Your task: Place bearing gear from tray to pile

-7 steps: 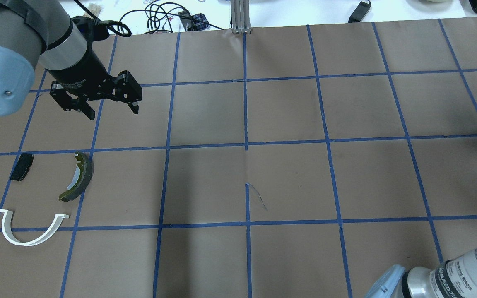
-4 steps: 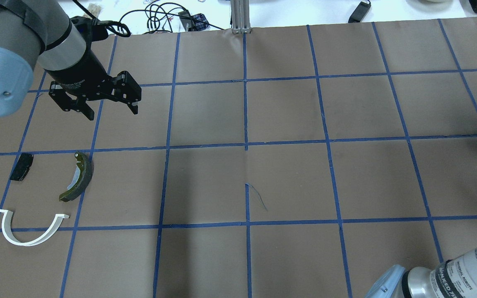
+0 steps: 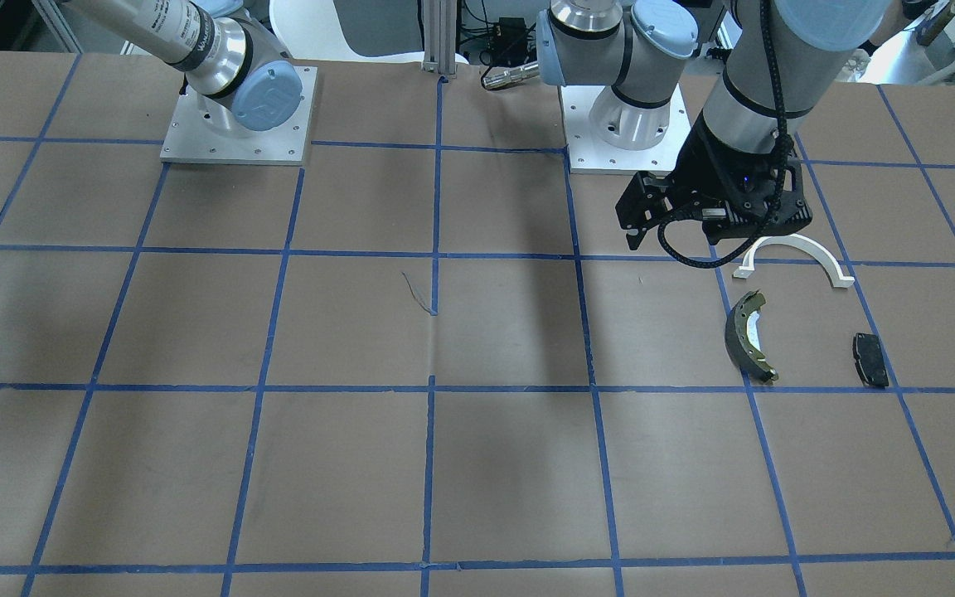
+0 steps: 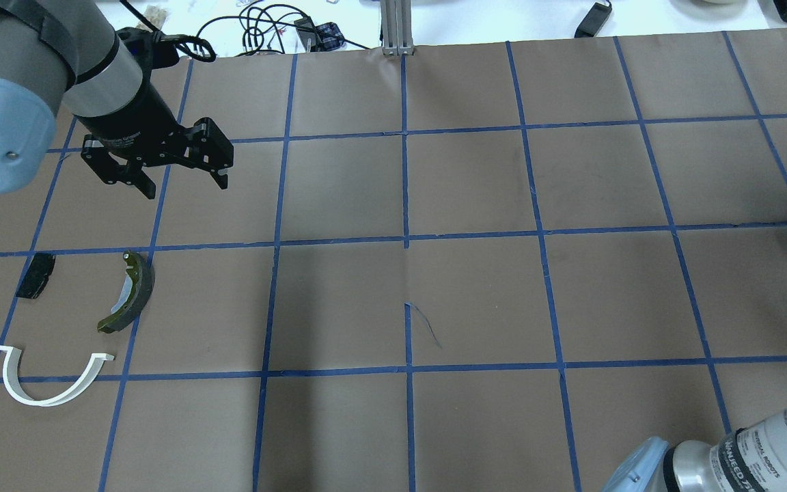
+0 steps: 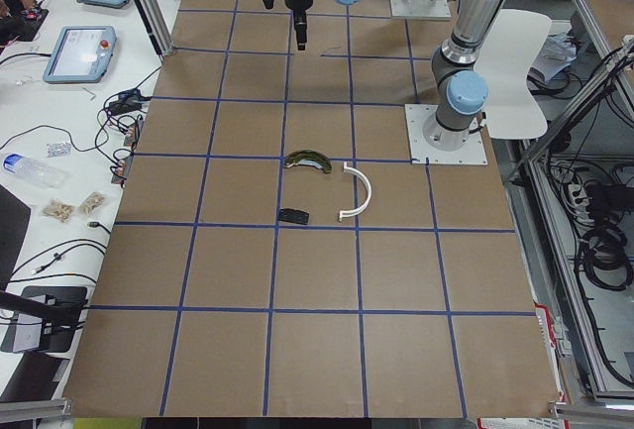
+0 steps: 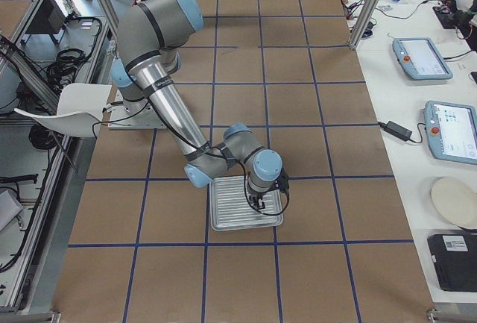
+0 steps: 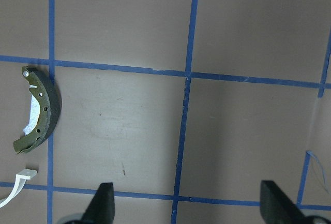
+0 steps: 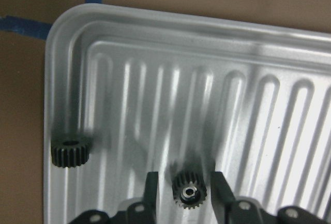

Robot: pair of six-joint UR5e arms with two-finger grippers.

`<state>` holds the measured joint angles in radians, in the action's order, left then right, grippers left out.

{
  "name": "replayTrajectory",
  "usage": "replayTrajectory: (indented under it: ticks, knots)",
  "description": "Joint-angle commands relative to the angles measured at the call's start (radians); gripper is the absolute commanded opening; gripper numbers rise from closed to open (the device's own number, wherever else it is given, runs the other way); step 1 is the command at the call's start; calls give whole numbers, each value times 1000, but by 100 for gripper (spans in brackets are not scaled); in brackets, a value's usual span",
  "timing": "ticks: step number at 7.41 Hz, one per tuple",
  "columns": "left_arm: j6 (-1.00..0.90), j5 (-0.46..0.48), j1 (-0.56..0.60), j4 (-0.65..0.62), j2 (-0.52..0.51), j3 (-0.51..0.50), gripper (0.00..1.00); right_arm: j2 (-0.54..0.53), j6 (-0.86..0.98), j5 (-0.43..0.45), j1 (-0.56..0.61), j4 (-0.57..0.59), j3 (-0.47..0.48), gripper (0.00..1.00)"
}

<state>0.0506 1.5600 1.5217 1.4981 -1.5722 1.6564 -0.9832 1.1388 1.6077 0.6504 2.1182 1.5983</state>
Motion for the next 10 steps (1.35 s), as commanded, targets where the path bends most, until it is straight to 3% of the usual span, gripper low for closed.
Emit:
replayTrajectory:
  ticks: [1, 3, 6, 8, 10]
  knots:
    - [0, 0, 0, 1, 3, 0, 100, 6, 1, 0, 0, 0, 0, 26]
    - [0, 0, 0, 1, 3, 0, 100, 6, 28, 0, 0, 0, 0, 15]
    - [0, 0, 0, 1, 1, 0, 100, -99, -31, 25, 20, -58, -3, 10]
    - [0, 0, 0, 1, 0, 0, 100, -225, -188, 20, 174, -192, -1, 10]
    - [0, 2, 0, 1, 9, 9, 100, -258, -470, -35, 401, -231, 12, 9]
